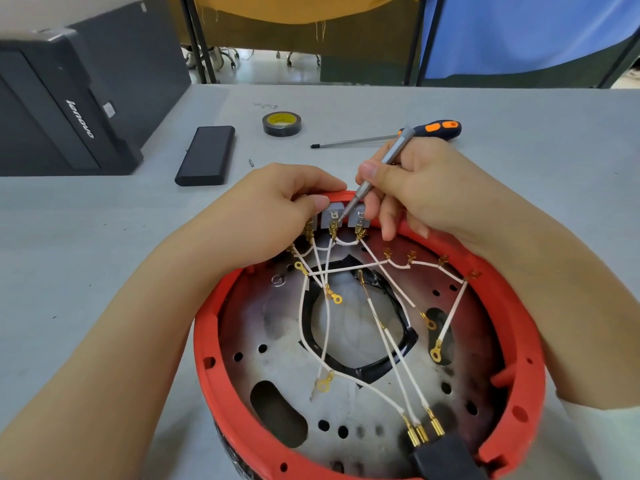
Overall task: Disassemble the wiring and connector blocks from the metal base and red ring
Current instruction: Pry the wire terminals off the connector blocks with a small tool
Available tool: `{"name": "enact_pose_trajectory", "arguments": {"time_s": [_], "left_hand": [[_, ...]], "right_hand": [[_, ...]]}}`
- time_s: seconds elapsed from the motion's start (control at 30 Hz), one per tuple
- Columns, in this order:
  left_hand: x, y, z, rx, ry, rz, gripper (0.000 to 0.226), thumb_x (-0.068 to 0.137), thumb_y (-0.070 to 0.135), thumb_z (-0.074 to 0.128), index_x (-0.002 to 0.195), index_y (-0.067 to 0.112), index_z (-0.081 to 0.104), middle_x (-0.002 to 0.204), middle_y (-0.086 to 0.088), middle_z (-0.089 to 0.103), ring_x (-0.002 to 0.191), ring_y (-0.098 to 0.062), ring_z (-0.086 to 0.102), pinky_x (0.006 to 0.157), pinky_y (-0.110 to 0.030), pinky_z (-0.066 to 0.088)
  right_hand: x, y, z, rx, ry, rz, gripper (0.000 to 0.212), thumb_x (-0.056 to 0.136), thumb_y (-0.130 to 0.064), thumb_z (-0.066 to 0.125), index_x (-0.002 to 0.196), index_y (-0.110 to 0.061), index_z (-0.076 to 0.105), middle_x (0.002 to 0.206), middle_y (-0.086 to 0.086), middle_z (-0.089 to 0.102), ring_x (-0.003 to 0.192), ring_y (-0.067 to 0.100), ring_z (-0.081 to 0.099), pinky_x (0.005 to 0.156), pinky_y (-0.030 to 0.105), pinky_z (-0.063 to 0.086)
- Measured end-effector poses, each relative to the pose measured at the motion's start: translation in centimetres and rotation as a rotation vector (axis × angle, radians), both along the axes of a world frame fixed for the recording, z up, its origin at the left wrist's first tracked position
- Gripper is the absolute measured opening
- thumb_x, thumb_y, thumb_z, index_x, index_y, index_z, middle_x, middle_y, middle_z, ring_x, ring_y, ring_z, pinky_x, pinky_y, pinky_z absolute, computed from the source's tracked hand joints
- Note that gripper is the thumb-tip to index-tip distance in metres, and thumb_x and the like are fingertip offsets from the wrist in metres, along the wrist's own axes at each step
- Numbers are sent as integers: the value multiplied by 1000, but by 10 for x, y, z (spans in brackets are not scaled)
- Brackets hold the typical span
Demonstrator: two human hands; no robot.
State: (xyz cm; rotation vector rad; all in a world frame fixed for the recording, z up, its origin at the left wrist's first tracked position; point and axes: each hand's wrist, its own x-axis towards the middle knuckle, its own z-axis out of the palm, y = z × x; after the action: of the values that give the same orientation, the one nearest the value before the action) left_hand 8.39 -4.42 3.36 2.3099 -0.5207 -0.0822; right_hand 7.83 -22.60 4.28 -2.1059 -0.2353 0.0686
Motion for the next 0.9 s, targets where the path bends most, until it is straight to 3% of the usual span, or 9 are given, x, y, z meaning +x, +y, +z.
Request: {"name": "enact_pose_trajectory", "arguments": {"time_s": [0.1,0.17,0.23,0.47,0.53,0.6,0.67,0.73,0.9], "left_hand": [[-2,0,1,-2,-5,-7,27,96,18,49,109,37,63,80,28,64,60,18,52,54,1,35],[-2,0,1,-4,1,-7,27,96,19,49,111,37,63,93,22,66,78,14,57,65,0,39],[-2,0,1,-10,7,-4,28,96,20,49,111,38,63,97,21,66,87,9,58,74,-3,41],[0,1,-1,-20,-4,-12,27,96,18,50,110,36,64,80,32,62,69,19,53,61,2,35],[0,1,-2,-14,-3,-8,28,96,19,50,111,37,64,92,26,64,78,15,55,66,2,36],[0,1,-2,-9,2,-5,28,96,19,50,112,38,63,100,22,65,88,9,56,72,0,37],[0,1,-1,-7,8,-1,28,96,19,50,113,38,63,101,21,65,85,10,56,69,1,37],[-1,0,-1,-3,8,7,27,96,21,50,112,39,63,100,20,66,80,9,57,66,0,39],[-2,-1,0,6,16,13,28,96,21,49,112,39,62,102,16,68,93,-3,60,75,-7,40]], "right_hand": [[-3,-1,-3,38,-45,11,19,100,-21,46,84,-15,55,56,-2,64,41,14,58,32,14,32],[-6,-2,-6,34,-95,22,19,100,-21,46,82,-19,53,58,-3,65,43,14,59,37,10,35],[-7,-2,-7,33,-120,36,20,100,-22,46,81,-21,52,61,-3,66,44,16,60,47,18,44],[-4,-2,-9,16,-102,39,23,100,-24,45,82,-17,56,62,1,66,43,11,57,61,27,44],[-3,-2,-9,2,-89,35,25,100,-26,45,82,-15,58,64,7,68,42,10,56,58,23,43],[1,-1,-6,-14,-55,20,33,100,-29,45,81,-7,62,70,22,67,42,13,54,44,15,38],[6,-2,-3,-29,-14,7,40,100,-30,45,81,0,63,74,31,65,45,24,51,32,14,30],[9,-1,-1,-48,8,1,42,100,-31,45,81,2,63,76,34,64,49,31,48,29,18,27],[8,0,1,-81,22,-5,42,100,-32,46,80,1,64,75,31,66,50,32,48,29,16,26]]}}
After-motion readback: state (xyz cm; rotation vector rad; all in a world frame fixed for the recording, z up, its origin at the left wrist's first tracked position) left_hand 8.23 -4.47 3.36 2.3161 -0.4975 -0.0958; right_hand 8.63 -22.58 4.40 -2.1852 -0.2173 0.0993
